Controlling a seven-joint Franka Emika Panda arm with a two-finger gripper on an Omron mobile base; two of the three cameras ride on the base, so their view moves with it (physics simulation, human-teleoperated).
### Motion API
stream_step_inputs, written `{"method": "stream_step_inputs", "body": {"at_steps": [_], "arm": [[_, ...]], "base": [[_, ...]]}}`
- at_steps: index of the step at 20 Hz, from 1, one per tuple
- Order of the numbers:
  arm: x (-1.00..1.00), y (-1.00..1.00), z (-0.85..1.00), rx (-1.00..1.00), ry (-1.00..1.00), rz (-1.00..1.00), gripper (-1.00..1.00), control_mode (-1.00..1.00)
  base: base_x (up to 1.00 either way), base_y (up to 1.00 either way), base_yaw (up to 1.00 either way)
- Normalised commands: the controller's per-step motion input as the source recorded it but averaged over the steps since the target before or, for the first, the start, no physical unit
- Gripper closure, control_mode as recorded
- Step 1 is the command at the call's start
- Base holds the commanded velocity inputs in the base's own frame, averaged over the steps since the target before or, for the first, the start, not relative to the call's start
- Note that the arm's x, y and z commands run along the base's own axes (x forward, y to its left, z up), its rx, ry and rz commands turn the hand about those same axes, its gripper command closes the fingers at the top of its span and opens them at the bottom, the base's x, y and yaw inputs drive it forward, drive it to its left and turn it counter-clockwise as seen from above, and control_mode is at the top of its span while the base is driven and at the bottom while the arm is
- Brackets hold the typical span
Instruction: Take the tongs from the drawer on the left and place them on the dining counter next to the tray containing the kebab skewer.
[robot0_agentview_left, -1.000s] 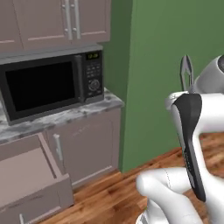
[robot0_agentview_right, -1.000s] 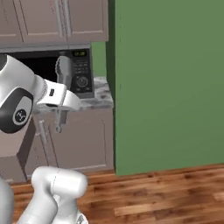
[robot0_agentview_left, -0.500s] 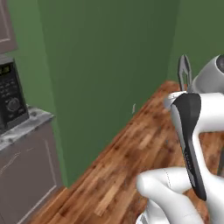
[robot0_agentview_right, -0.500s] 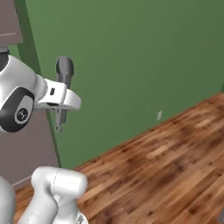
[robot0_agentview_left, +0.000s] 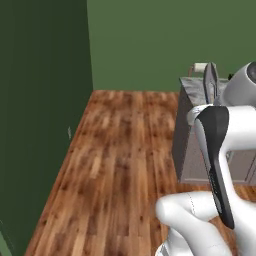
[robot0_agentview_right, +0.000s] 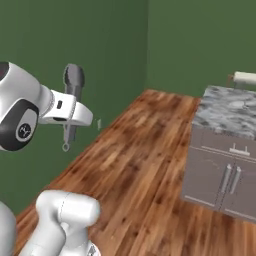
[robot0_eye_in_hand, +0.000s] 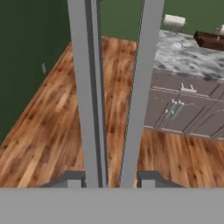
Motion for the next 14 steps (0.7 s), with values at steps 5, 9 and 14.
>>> {"method": "stream_step_inputs", "body": {"at_steps": [5, 9, 14], "arm": [[0.00, 0.00, 0.00, 0.00, 0.00, 0.00, 1.00, 1.00], [0.00, 0.00, 0.00, 0.00, 0.00, 0.00, 1.00, 1.00], [0.00, 0.00, 0.00, 0.00, 0.00, 0.00, 1.00, 1.00]], "base": [[0.10, 0.16, -0.42], [0.41, 0.04, -0.25], [0.88, 0.10, -0.06]]}}
